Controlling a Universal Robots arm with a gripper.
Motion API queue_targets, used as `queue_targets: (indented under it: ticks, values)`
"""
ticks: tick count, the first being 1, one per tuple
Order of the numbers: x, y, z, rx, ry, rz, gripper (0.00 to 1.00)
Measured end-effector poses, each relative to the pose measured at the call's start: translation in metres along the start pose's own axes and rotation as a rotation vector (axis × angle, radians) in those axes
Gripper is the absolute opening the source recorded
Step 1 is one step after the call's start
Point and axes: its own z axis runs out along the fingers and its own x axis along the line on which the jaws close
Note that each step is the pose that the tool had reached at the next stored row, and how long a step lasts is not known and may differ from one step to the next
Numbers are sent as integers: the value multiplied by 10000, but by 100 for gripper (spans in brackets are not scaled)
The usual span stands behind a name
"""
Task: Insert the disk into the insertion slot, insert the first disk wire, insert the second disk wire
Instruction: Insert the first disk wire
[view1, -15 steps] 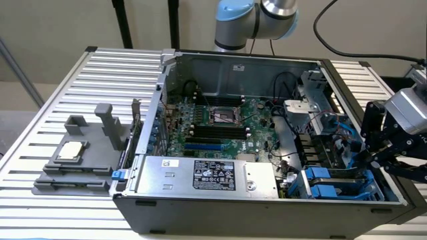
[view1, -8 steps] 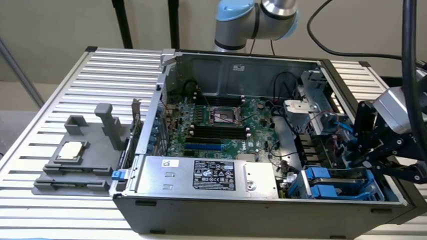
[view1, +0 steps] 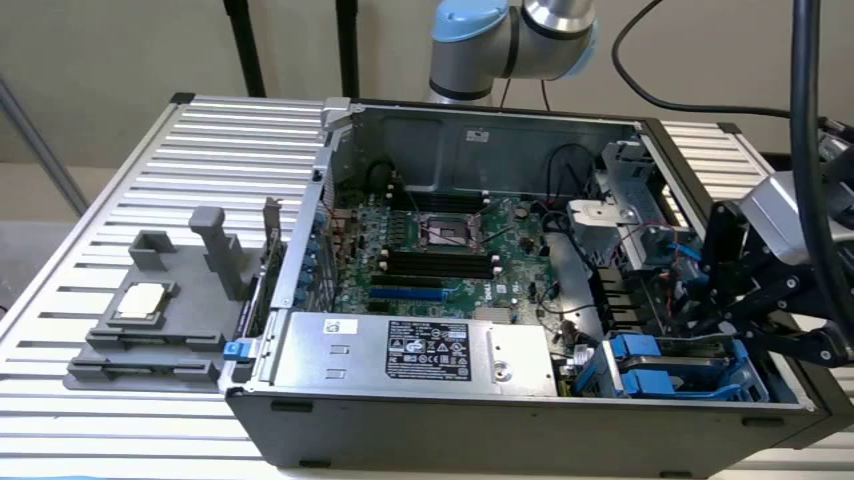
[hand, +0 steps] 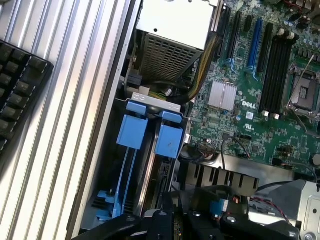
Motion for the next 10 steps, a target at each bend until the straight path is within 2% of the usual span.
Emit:
queue_targets:
  ticks: [5,10]
  values:
    - [-6,26,2,-13,-3,104,16]
    - [-9,44,6,18,52,372,16]
